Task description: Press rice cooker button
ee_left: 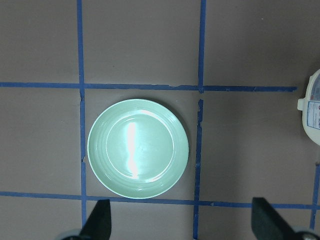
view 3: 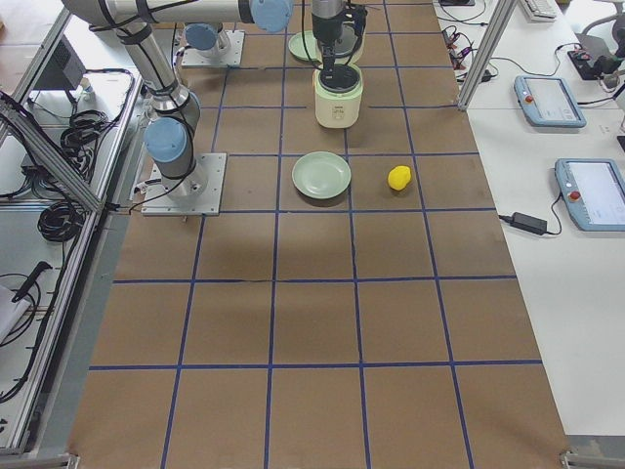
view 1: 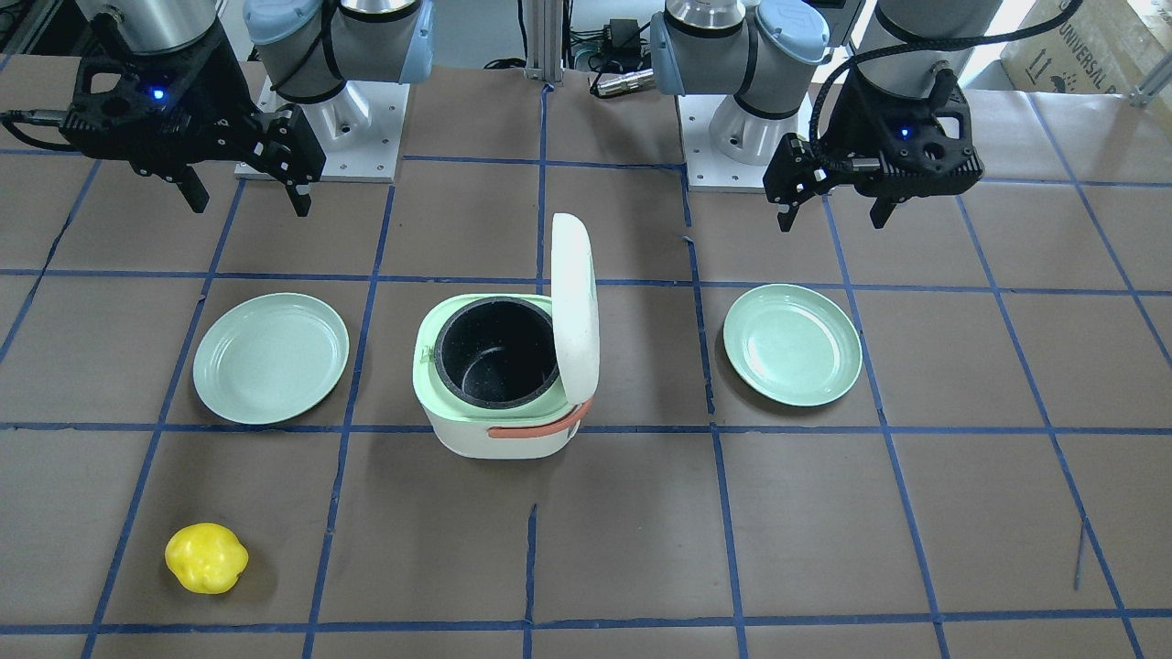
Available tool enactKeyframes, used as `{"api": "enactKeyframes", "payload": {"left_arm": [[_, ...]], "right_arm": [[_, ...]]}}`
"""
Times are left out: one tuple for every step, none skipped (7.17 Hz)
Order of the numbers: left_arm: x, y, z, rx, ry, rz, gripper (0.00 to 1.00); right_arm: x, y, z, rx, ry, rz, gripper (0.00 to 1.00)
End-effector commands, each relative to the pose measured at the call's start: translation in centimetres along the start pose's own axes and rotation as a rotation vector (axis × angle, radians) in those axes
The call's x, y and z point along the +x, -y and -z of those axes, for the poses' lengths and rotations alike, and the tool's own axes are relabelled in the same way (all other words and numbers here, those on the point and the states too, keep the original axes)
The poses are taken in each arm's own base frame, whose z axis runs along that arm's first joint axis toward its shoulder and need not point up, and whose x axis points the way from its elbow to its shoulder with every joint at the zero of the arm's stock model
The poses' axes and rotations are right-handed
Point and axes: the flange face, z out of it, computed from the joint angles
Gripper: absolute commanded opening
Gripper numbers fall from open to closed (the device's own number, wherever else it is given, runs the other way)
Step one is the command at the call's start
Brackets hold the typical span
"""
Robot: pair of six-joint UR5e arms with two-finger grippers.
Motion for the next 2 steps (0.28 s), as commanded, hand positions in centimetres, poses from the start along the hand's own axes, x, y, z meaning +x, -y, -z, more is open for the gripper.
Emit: {"api": "enactKeyframes", "payload": {"left_arm": [[0.0, -0.01, -0.02, -0.001, 0.0, 0.0, 1.0], [0.0, 0.0, 0.0, 0.0, 0.0, 0.0, 1.0]], "right_arm": [[-0.03, -0.02, -0.07, -0.001, 0.001, 0.0, 0.99], [-0.03, -0.05, -0.22, -0.004, 0.001, 0.0, 0.99]]}}
